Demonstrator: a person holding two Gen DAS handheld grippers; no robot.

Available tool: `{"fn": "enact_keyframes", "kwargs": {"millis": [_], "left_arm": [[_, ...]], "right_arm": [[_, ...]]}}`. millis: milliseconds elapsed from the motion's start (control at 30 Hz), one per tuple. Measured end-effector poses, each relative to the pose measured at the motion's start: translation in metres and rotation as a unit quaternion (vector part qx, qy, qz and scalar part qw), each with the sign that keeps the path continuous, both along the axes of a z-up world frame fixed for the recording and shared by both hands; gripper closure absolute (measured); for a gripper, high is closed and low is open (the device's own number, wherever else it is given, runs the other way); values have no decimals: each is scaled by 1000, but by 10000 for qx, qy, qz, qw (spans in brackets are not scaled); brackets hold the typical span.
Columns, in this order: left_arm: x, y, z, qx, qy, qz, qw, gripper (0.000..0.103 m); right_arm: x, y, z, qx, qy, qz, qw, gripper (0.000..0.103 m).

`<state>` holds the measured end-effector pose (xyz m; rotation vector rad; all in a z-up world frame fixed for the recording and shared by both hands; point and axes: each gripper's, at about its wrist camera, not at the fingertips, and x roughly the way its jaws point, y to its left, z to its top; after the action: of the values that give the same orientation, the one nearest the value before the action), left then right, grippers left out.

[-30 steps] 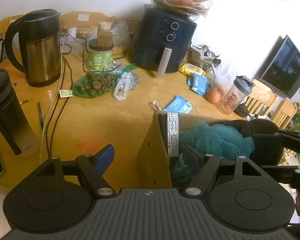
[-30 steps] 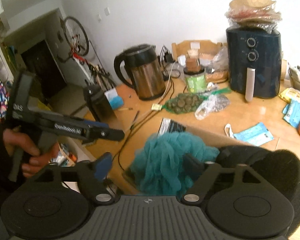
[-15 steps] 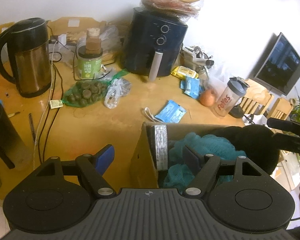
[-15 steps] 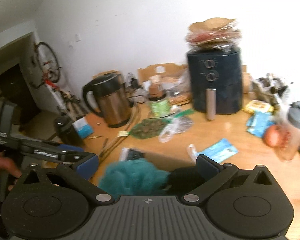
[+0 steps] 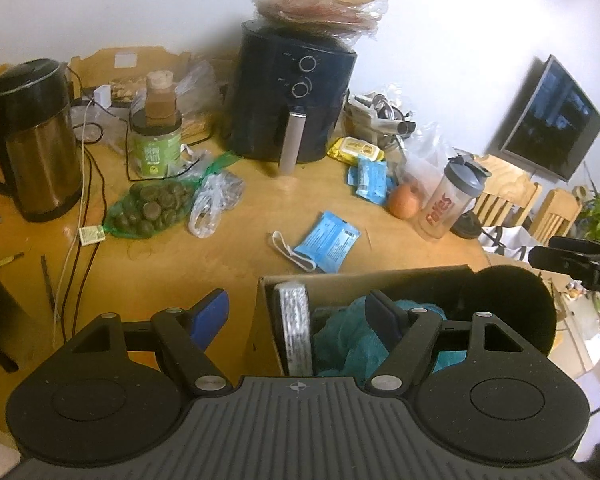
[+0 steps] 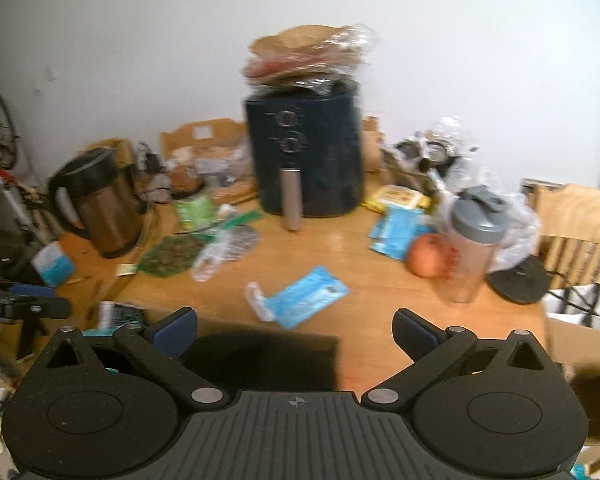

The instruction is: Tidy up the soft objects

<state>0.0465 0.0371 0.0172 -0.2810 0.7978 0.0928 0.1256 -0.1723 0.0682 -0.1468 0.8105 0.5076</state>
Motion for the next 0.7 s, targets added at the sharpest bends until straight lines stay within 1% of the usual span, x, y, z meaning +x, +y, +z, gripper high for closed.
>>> {"fn": "enact_keyframes", "kwargs": {"millis": [133,300,433,700], "left_arm": [[9,-1,3,69,-19,-12,10000,28],[19,1,6,141,-39,7,9999,28],[25,2,6,183,-25,33,9998,28],[36,6,4,177,32,89,9998,28]], "right_arm": [[14,-7,-3,-239,42,-278,9993,0],[31,-11,-9,-525,119,-449,9975,0],[42,-10,-14,-753,112,-418,9962,0],[62,-7,-23,-881,244,-340,9952,0]]}}
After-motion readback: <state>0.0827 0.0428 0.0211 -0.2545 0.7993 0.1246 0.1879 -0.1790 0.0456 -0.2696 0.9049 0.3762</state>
